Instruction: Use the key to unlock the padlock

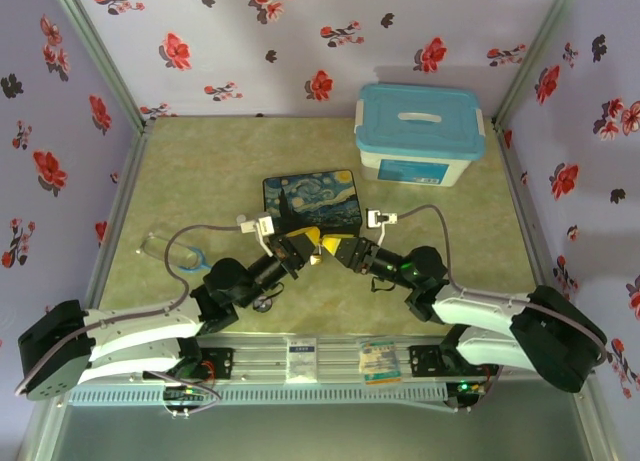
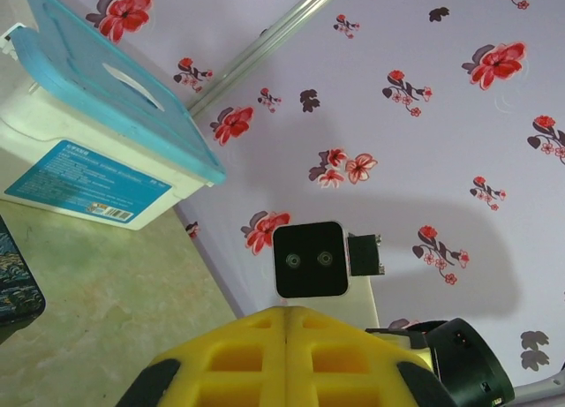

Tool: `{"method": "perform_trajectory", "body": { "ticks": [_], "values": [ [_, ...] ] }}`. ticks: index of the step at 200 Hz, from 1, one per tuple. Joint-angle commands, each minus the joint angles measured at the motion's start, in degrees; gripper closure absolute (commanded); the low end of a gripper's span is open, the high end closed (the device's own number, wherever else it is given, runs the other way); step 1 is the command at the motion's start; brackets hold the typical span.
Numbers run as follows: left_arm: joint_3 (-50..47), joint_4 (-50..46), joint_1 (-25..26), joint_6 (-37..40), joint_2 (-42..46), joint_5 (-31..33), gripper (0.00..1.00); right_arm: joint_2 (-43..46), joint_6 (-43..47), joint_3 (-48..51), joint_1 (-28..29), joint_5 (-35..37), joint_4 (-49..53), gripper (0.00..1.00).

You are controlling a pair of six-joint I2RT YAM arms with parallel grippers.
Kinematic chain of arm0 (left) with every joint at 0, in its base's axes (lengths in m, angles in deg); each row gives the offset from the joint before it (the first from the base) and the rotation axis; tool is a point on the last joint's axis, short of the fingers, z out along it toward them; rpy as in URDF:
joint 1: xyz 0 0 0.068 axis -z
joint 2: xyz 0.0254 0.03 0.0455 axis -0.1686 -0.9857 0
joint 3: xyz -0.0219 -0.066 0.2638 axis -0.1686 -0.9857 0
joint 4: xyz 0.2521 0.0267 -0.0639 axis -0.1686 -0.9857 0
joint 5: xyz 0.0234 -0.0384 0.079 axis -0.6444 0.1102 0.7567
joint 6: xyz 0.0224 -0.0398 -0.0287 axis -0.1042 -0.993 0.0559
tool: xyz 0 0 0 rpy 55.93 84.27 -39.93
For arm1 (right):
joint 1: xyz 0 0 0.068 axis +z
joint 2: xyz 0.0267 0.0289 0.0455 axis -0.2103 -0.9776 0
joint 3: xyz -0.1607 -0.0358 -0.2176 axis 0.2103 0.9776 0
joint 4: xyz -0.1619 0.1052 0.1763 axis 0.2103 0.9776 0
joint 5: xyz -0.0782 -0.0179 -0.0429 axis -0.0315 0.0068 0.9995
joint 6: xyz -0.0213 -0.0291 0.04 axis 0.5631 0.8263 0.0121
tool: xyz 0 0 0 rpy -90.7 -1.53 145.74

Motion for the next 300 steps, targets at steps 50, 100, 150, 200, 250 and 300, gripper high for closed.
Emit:
{"method": "perform_trajectory", "body": {
  "ticks": [50,100,150,200,250,300],
  "values": [
    [-0.33,2.04,0.04,-0.57,-0.25,1.45,1.00,-1.51,-0.19,-1.87,-0.26,-2.05,-4.44,0.70],
    [0.10,1.50,-0.03,-0.48,-1.05,1.80,1.00,-2.37,-0.25,-1.72,-0.12,-2.46,-5.44,0.78],
    [-0.20,2.62,-0.02,-0.96,-2.01,2.02,1.00,-3.53,-0.72,-1.80,0.33,-2.78,-6.56,0.89],
    [-0.42,1.96,0.03,-1.23,-2.09,2.82,1.00,-1.27,-0.28,0.19,0.33,-1.19,-6.06,0.98],
    [0.12,-10.25,-0.04,-0.16,1.99,10.40,0.00,6.11,2.81,3.00,-0.68,5.11,7.89,1.00],
    [4.56,-36.55,-2.40,-1.21,4.58,13.20,0.01,27.35,13.38,1.92,-2.07,14.98,50.76,1.00]
  ]
}}
